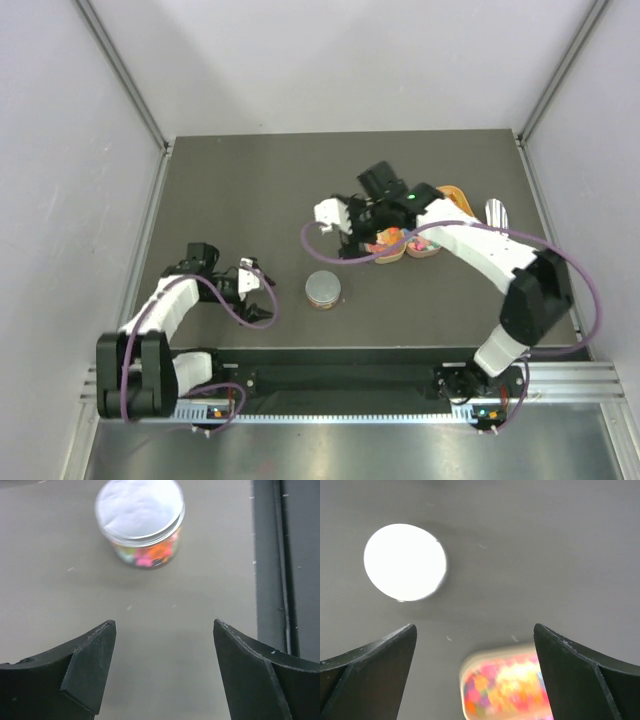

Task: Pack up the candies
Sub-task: Screw the bottle lid onto the packing bottle.

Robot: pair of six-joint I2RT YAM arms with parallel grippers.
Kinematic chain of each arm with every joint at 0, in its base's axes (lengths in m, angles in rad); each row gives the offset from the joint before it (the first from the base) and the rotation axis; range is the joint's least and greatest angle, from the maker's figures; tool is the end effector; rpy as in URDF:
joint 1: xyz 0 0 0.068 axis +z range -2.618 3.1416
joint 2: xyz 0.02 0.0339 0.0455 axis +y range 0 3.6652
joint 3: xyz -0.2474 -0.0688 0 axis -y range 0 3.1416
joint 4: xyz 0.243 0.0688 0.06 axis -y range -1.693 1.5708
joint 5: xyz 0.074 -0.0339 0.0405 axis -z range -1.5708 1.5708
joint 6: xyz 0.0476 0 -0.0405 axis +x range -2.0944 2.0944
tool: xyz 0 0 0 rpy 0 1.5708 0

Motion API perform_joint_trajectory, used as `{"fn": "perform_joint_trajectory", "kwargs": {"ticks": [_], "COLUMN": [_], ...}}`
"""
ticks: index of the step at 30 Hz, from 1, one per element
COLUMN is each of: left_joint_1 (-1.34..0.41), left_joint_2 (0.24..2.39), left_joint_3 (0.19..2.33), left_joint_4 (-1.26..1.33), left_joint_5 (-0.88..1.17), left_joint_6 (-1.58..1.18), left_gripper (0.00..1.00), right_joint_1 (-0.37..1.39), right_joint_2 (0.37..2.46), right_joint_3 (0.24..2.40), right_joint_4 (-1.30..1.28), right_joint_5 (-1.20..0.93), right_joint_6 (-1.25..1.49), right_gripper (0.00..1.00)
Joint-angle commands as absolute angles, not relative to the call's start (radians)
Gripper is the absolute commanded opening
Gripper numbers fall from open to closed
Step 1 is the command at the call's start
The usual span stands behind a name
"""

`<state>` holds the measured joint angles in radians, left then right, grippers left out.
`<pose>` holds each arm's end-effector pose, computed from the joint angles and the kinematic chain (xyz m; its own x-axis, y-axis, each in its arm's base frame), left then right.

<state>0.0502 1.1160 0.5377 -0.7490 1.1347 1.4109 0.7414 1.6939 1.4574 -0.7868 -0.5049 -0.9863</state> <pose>0.1722 -0.0345 0.1618 0.0402 0.4196 -0.9068 0.9883 0.1170 0.0980 0.2506 0.2607 0.2617 0.3003 -0.7147 -0.6317 -0.9538 -0.2185 -0.2062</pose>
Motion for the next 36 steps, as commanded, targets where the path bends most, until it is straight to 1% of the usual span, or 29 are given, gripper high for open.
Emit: {"fn": "perform_joint_trajectory", "kwargs": {"ticks": [1,2,4,5,6,8,10,15,17,20,23,28,31,32,36], "left_joint_1": [-0.026,-0.056,-0.107,-0.159,-0.172,-0.172,-0.172,-0.189,-0.231,-0.273,-0.284,-0.31,-0.342,-0.345,-0.36], "left_joint_2": [1.251,1.312,1.376,1.422,1.443,1.5,1.534,1.63,1.653,1.658,1.651,1.626,1.606,1.598,1.569], "left_joint_3": [0.549,0.555,0.598,0.613,0.63,0.675,0.721,0.807,0.834,0.86,0.911,0.923,0.928,0.933,0.956], "left_joint_4": [-0.661,-0.637,-0.612,-0.571,-0.481,-0.443,-0.48,-0.523,-0.56,-0.597,-0.653,-0.658,-0.624,-0.615,-0.608], "left_joint_5": [1.235,1.245,1.191,1.157,1.114,1.108,1.101,1.075,1.025,0.983,0.989,0.976,0.94,0.942,0.924], "left_joint_6": [1.523,1.52,1.514,1.406,1.34,1.287,1.328,1.29,1.302,1.301,1.25,1.195,1.123,1.052,0.933], "left_gripper": [0.83,0.83,0.84,0.98,0.99,0.99,0.99,0.99,0.99,0.98,0.98,0.97,0.96,0.96,0.93], "right_joint_1": [0.678,0.67,0.667,0.666,0.664,0.664,0.663,0.658,0.658,0.646,0.631,0.623,0.618,0.606,0.531], "right_joint_2": [1.546,1.516,1.5,1.496,1.5,1.534,1.563,1.646,1.663,1.681,1.677,1.666,1.649,1.634,1.562], "right_joint_3": [1.317,1.277,1.181,1.155,1.125,1.124,1.143,1.215,1.223,1.253,1.279,1.301,1.29,1.295,1.29], "right_joint_4": [-0.574,-0.537,-0.45,-0.421,-0.382,-0.379,-0.362,-0.362,-0.354,-0.38,-0.393,-0.405,-0.408,-0.416,-0.414], "right_joint_5": [-0.551,-0.558,-0.59,-0.607,-0.626,-0.676,-0.705,-0.745,-0.744,-0.744,-0.736,-0.738,-0.735,-0.732,-0.718], "right_joint_6": [-0.856,-0.864,-0.903,-0.91,-0.92,-0.949,-0.954,-0.968,-0.979,-1.0,-1.005,-1.0,-1.006,-1.002,-0.973], "right_gripper": [1.0,1.0,1.0,1.0,1.0,1.0,1.0,1.0,1.0,1.0,1.0,1.0,1.0,1.0,1.0]}}
